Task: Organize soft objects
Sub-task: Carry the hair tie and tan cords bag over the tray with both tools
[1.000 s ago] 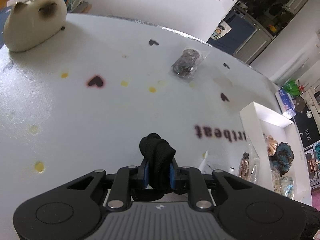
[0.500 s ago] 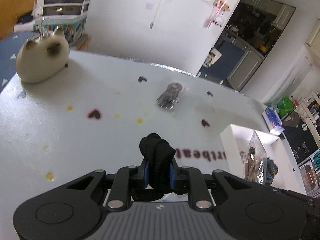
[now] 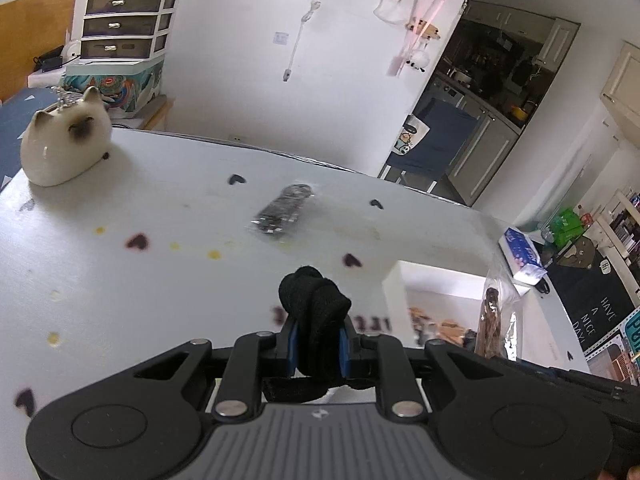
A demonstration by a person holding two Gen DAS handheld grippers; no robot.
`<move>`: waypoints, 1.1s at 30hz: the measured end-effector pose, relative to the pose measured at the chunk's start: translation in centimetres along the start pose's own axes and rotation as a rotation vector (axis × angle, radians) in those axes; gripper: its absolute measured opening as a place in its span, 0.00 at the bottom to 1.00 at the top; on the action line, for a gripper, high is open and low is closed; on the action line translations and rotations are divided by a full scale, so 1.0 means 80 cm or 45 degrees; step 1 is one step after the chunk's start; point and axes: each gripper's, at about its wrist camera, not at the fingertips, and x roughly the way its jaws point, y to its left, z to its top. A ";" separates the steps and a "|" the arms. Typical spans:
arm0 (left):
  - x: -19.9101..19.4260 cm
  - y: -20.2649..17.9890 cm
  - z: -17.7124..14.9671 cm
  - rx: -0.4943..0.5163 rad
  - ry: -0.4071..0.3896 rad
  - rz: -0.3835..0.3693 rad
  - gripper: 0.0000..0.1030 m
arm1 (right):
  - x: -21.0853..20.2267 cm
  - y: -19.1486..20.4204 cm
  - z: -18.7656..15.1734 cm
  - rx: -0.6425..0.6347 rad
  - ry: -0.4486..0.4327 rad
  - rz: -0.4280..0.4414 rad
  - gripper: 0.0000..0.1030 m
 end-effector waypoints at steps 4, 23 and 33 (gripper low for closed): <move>0.006 -0.039 -0.008 -0.010 -0.013 -0.003 0.20 | -0.013 -0.040 0.005 -0.018 -0.011 0.016 0.15; 0.061 -0.225 -0.056 0.046 0.037 -0.235 0.20 | -0.057 -0.226 0.005 0.013 -0.010 -0.064 0.15; 0.127 -0.302 -0.091 0.155 0.247 -0.448 0.20 | -0.064 -0.294 -0.012 0.079 0.029 -0.135 0.15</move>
